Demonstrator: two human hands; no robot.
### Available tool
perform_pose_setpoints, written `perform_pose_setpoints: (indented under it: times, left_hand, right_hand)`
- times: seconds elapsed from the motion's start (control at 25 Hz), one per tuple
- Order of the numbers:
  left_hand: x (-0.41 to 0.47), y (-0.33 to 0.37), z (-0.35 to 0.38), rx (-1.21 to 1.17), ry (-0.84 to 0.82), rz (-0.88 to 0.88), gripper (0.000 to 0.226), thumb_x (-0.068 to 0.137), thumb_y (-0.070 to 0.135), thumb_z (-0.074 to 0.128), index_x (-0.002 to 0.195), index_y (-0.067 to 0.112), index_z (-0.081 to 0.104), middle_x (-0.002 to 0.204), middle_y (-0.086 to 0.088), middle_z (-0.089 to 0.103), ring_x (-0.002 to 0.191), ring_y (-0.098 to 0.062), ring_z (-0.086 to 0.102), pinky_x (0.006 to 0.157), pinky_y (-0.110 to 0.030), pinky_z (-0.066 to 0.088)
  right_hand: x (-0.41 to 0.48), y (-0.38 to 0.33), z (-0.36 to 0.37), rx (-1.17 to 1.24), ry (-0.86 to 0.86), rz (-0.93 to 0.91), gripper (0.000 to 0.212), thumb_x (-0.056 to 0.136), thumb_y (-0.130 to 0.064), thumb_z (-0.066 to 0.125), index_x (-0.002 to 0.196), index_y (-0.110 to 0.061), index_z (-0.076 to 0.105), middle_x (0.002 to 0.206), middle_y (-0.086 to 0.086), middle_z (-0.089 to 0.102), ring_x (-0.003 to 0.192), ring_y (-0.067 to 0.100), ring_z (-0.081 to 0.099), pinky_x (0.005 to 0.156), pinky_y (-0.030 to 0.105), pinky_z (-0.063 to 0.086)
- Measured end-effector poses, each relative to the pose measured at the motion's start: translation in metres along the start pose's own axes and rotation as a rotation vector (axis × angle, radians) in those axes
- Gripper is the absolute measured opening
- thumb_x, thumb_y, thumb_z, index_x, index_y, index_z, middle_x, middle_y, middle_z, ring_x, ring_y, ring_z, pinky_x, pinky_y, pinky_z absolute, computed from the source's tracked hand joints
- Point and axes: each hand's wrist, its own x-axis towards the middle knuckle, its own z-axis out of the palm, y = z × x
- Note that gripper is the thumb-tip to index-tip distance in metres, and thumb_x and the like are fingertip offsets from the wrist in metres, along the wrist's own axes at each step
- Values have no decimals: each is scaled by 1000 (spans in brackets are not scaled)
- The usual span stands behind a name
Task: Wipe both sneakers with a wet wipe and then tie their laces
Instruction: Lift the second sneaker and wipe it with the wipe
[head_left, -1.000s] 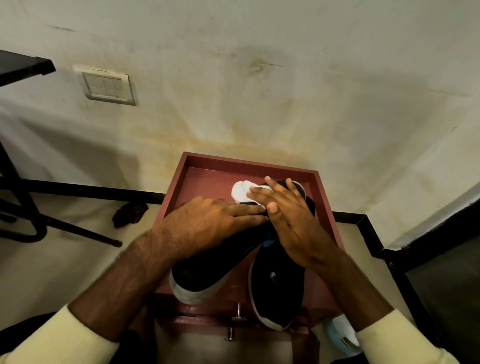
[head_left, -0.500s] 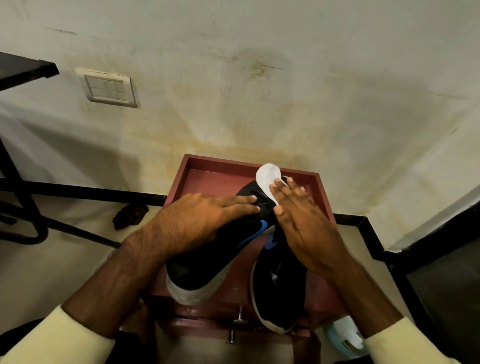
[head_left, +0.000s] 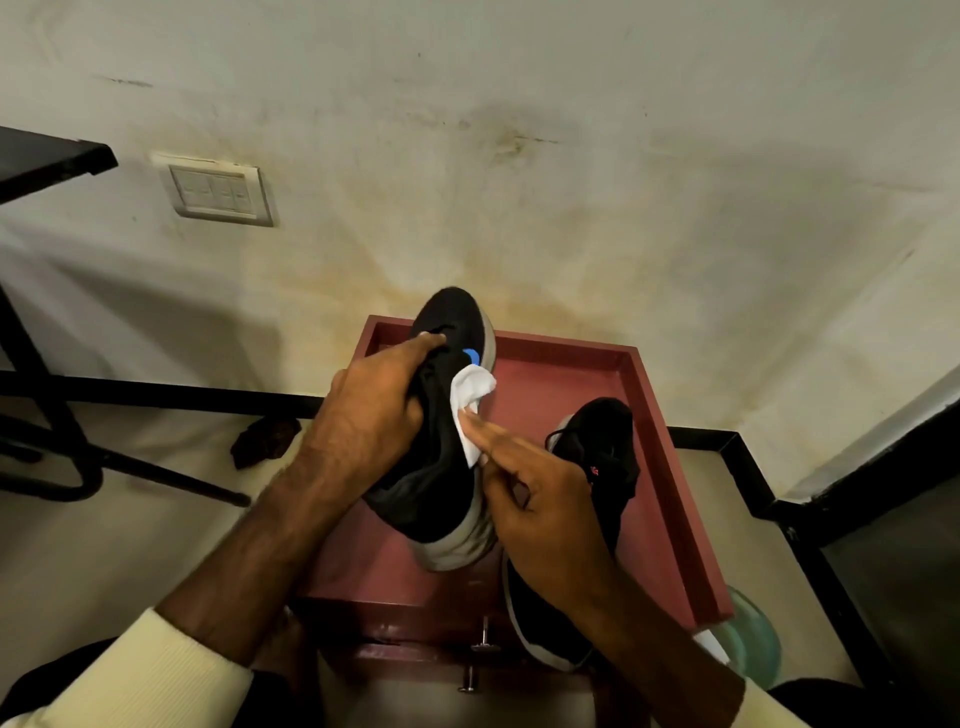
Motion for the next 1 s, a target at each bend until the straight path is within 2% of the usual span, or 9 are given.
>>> perform_pose_setpoints:
  times: [0.16,0.32,0.48,0.56,0.68,0.76,0.84,0.92,1.0]
  left_hand:
    - [9,-6,-3,-18,-4,-244,51,96,13,53,145,28,55,125,-15,72,110,-39,67,98,-41,53]
    - [13,-3,-13,-93,-109,-462,48,92,9,51,135,23,64,126,-14,71,113,-37,65,91,-32,49]
    - [6,11,-23,-397,-309,-588,32,93,8,48,115,14,70,113,-15,73,91,-33,75,81,-48,64]
    - [1,23,-26,-584,-485,-693,23,101,7,49,118,7,64,114,-21,71,82,-38,78,70,-45,67]
    - [-4,36,-29,-599,-609,-711,20,105,11,46,119,6,59,111,-23,72,80,-37,79,71,-40,66]
    - [-7,37,-31,-564,-640,-690,21,105,17,46,119,10,60,108,-19,74,79,-35,79,79,-43,66]
    - [-7,30,-30,-295,-577,-501,27,104,35,48,113,16,64,102,-9,76,81,-27,78,86,-44,63]
    - [-3,22,-29,-57,-273,-199,39,101,53,45,101,21,68,94,2,71,83,-15,70,84,-40,59]
    - [-1,21,-32,-329,-36,7,44,104,49,42,90,17,69,88,1,68,85,-13,66,82,-35,55]
  right_hand:
    - [-11,-18,-7,-7,-55,-104,48,98,2,65,142,-16,65,148,-6,63,141,5,55,116,33,48]
    - [-6,-23,-21,-350,-103,-369,53,100,-27,68,149,-10,57,157,3,54,151,15,44,123,44,38]
    - [13,-21,-43,-295,66,-401,43,103,-22,60,141,-3,62,147,8,61,142,20,54,114,46,46]
    - [23,-24,-54,-207,153,-352,35,105,-16,54,133,0,67,136,8,67,133,19,60,108,38,50]
    - [38,-23,-62,-160,180,-294,30,105,-8,53,127,0,71,127,6,72,126,13,63,105,29,50]
    - [43,-20,-60,-143,173,-268,29,104,-6,53,125,0,72,125,7,73,124,12,64,104,26,49]
    - [46,-19,-59,-127,193,-254,29,104,-7,53,125,0,73,123,6,73,123,11,65,104,25,49]
    - [49,-17,-59,-116,213,-246,28,105,-7,54,125,-1,73,123,4,73,122,11,65,104,26,50]
    - [52,-15,-62,-114,214,-228,28,105,-6,55,126,-2,73,123,3,74,122,13,66,104,29,52]
